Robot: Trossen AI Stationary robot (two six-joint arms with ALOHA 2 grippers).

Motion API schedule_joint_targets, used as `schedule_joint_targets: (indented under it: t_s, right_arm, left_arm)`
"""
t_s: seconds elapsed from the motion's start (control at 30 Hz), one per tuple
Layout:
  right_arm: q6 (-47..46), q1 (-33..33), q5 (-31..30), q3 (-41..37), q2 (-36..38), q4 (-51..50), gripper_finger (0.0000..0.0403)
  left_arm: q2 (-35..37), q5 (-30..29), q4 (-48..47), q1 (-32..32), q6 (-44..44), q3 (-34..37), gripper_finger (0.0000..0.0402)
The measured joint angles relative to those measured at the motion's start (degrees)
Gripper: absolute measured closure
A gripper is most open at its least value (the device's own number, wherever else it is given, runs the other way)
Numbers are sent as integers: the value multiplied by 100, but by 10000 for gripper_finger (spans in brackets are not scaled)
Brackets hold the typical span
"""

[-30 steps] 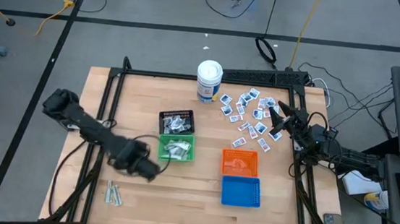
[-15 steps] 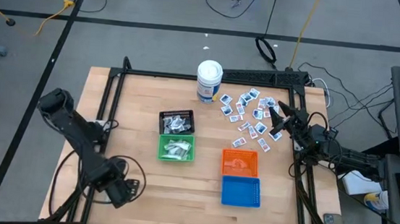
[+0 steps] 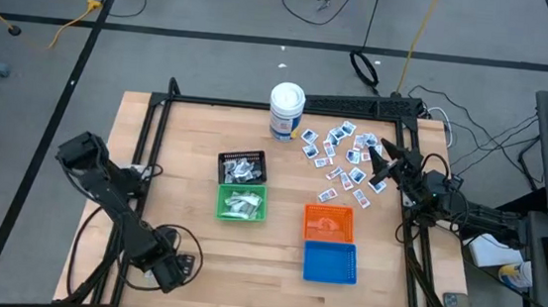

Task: Pick & Place First Aid Supplies
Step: Put the green bandage into the green bin

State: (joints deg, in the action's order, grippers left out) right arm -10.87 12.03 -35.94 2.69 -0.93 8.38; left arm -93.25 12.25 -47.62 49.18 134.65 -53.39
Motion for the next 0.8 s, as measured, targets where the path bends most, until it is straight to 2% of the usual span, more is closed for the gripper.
schedule_joint_targets:
  t_s: [0.2,0.33,0.5,0.8]
  right_arm:
    - [0,0,0,-1,0,0,136]
    - [0,0,0,1,0,0,136]
    - [0,-2,0,-1,0,0,136]
    - [0,0,0,-1,-1,0,135]
  left_arm:
    - [-66,-23,293,177,236,281,108]
    - [-57,-90,630,229,173,396,134]
    - [-60,-179,710,233,83,400,193]
    - [-64,-152,719,235,-292,401,325]
